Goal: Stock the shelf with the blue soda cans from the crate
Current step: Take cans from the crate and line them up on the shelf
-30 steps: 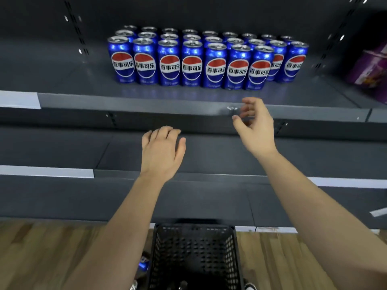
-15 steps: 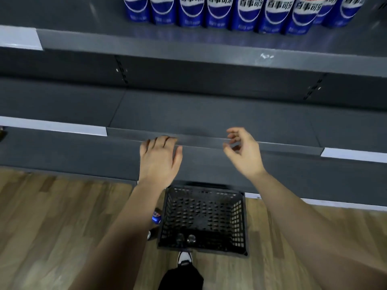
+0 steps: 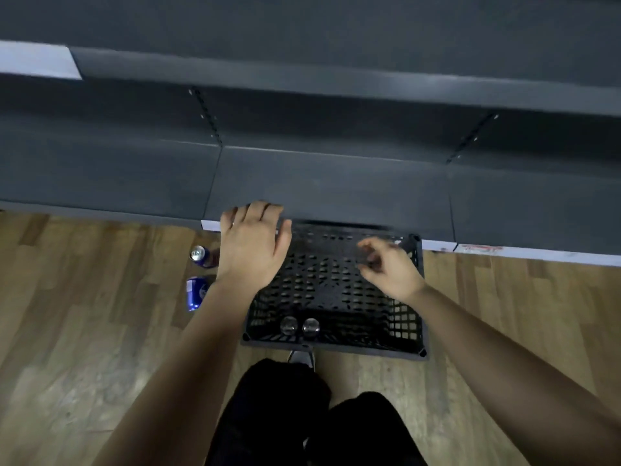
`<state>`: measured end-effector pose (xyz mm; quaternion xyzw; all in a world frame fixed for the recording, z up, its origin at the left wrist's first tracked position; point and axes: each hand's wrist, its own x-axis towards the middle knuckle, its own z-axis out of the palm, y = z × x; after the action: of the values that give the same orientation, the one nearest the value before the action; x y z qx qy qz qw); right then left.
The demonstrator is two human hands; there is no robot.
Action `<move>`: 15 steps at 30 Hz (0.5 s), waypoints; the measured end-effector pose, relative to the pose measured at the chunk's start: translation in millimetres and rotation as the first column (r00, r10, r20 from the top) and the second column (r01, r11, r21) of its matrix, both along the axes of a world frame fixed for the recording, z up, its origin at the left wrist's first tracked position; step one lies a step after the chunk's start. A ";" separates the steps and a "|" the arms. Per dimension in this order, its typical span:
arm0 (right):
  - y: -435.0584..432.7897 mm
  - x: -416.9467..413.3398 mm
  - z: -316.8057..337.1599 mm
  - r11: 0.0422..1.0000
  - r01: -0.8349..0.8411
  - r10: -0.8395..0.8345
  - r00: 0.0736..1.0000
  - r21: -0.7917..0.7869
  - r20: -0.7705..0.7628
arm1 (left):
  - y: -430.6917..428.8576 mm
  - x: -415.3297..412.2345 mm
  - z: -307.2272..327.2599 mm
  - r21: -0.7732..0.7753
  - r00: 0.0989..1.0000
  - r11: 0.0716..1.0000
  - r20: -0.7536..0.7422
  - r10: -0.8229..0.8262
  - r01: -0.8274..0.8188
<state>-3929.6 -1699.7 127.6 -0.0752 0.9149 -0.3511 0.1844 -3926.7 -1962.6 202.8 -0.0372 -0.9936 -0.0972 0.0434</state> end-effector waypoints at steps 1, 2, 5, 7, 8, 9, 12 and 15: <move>0.6 3.2 -23.7 1.000 -0.015 0.015 1.000 0.006 0.019 | 0.9 1.1 -21.1 0.003 1.000 1.000 0.007 0.000 0.000; 0.9 5.3 -46.1 0.999 -0.032 0.031 0.999 0.014 0.031 | 1.6 1.7 -41.5 0.002 1.000 1.000 0.011 0.003 -0.003; -0.6 8.4 -106.8 0.993 -0.103 0.101 0.994 0.054 0.053 | 1.8 4.2 -99.3 -0.005 1.000 1.000 0.015 0.008 -0.008; -4.3 10.7 -142.5 0.983 -0.162 0.156 0.985 0.088 0.068 | 0.3 4.8 -132.1 -0.008 1.000 1.000 0.015 0.002 -0.002; -6.1 12.0 -160.3 0.977 -0.185 0.177 0.980 0.102 0.088 | -0.8 4.3 -146.3 -0.009 1.000 1.000 0.007 -0.002 0.002; -8.1 13.3 -177.3 0.972 -0.208 0.195 0.975 0.113 0.110 | -2.3 3.5 -158.9 -0.010 1.000 1.000 -0.008 -0.006 0.006; -15.4 18.1 -220.4 0.955 -0.265 0.244 0.958 0.136 0.151 | -7.4 1.9 -190.4 -0.018 0.998 1.000 -0.064 -0.007 0.006; -25.4 23.4 -252.4 0.945 -0.291 0.265 0.949 0.149 0.173 | -12.5 4.1 -217.4 0.021 0.998 1.000 -0.068 0.000 0.002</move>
<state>-3906.2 -1725.1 -124.9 -0.1607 0.9056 -0.2454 0.3064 -3922.6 -1975.0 -14.6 -0.0405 -0.9905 -0.1061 0.0776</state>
